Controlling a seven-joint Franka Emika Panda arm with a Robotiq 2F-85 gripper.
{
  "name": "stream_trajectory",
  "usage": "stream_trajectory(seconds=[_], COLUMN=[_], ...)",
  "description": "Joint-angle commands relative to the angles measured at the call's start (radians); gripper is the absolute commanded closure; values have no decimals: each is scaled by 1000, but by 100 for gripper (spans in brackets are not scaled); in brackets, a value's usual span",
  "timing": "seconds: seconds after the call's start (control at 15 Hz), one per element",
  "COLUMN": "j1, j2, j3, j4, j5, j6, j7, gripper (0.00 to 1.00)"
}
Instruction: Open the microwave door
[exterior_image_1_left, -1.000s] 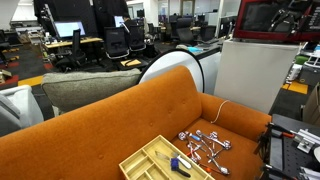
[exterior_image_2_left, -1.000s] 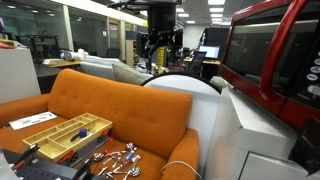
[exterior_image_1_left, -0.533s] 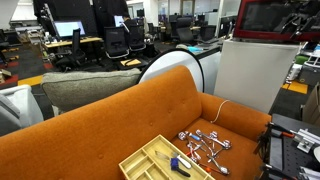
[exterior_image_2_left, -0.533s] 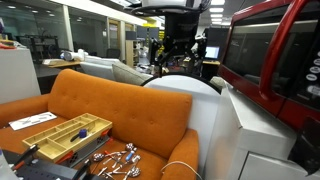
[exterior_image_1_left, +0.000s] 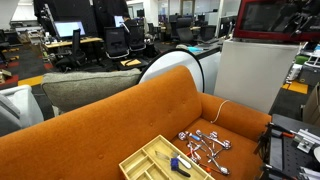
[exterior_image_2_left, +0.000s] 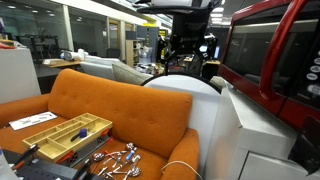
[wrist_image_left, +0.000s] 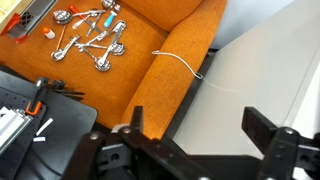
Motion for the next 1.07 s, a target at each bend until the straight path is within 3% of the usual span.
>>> stream_trajectory(seconds=[0.0,0.4,0.73,1.0], j1=[-17,-26,-45,-45], j2=[2,-25,-20,28], j3=[16,-30,-109,-171], j4=[4,45,98,120], j5=[3,56,127,186], j6=[-7,-43,-96,-74], j7=[-15,-59,-75,-60], gripper=[0,0,0,0])
